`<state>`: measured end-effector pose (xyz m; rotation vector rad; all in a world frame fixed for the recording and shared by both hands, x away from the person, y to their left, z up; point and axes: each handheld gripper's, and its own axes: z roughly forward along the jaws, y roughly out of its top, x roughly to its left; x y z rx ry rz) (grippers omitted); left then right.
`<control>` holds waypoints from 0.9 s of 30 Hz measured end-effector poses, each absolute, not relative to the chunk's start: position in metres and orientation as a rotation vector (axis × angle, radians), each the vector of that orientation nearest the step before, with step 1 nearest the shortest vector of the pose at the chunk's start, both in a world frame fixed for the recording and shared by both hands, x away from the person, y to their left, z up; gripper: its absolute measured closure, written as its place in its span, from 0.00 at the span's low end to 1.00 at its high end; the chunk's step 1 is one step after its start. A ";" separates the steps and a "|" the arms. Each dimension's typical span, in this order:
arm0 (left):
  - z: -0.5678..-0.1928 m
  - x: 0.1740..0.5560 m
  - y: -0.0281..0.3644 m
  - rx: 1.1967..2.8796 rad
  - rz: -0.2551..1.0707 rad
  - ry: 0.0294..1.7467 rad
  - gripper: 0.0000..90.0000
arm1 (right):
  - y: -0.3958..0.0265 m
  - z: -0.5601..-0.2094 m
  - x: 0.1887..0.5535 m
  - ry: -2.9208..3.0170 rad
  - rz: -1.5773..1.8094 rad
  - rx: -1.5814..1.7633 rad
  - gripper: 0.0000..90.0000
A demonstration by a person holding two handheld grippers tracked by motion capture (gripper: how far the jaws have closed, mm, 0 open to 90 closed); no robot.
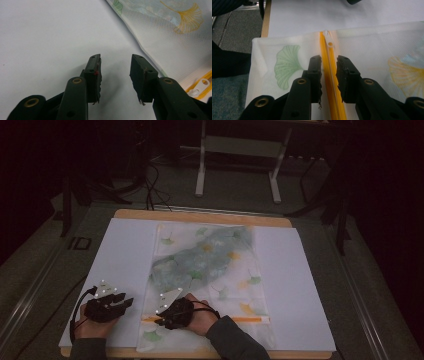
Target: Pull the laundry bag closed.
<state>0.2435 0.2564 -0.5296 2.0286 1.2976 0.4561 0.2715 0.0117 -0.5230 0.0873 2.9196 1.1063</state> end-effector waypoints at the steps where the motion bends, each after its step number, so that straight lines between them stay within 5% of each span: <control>1: -0.529 0.243 0.256 2.029 0.456 1.297 0.68 | 0.014 -0.523 0.272 2.922 1.103 0.093 0.82; 14: -0.530 0.244 0.256 2.042 0.458 1.293 0.68 | 0.033 -0.529 0.278 2.951 1.107 0.117 0.79; 27: -0.530 0.244 0.256 2.046 0.462 1.293 0.67 | 0.042 -0.531 0.276 2.965 1.086 0.097 0.88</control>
